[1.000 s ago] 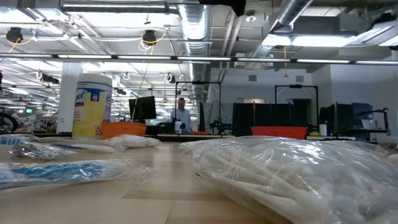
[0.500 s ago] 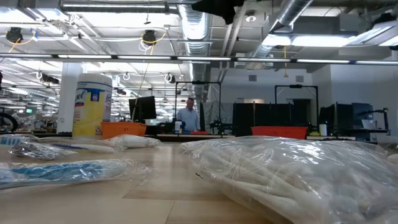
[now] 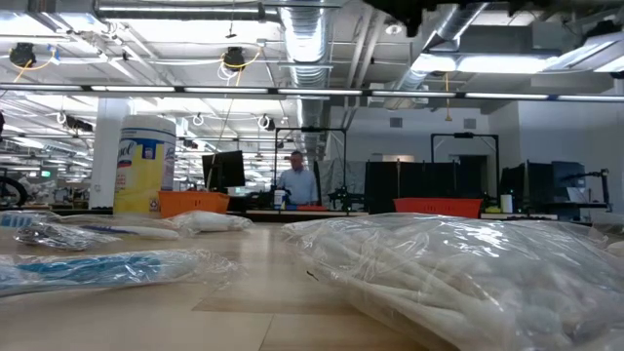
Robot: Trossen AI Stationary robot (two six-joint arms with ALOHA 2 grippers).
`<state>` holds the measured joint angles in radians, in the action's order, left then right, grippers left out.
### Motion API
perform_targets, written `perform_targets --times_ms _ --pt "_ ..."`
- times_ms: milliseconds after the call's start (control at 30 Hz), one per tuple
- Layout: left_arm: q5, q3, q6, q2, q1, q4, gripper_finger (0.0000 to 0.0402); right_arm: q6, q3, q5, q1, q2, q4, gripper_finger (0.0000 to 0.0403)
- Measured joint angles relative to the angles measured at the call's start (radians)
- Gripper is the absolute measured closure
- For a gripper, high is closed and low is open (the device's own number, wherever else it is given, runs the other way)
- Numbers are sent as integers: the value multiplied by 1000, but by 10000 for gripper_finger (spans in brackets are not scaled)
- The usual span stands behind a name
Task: Pick & Place Travel size toiletries
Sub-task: Put the cotton pack into the top red bin
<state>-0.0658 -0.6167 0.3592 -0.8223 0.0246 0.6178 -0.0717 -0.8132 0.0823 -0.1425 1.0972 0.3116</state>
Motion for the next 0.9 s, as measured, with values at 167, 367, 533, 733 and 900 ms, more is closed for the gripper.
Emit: perform_targets --times_ms 167,367,533,733,900 --pt "116 -21 3 -74 0 -18 394 0 60 0 -9 -110 1 188" --pt "207 -93 2 -179 -5 -150 394 0 64 -1 -9 -127 -54 188" --pt "208 -168 -31 -260 -23 -284 394 -8 64 0 -8 -127 -72 188" --pt "194 -239 -53 -340 -39 -441 394 -8 64 0 -9 -128 -73 188" --pt "171 -290 -51 -381 -39 -581 394 -8 64 0 -9 -128 -82 188"
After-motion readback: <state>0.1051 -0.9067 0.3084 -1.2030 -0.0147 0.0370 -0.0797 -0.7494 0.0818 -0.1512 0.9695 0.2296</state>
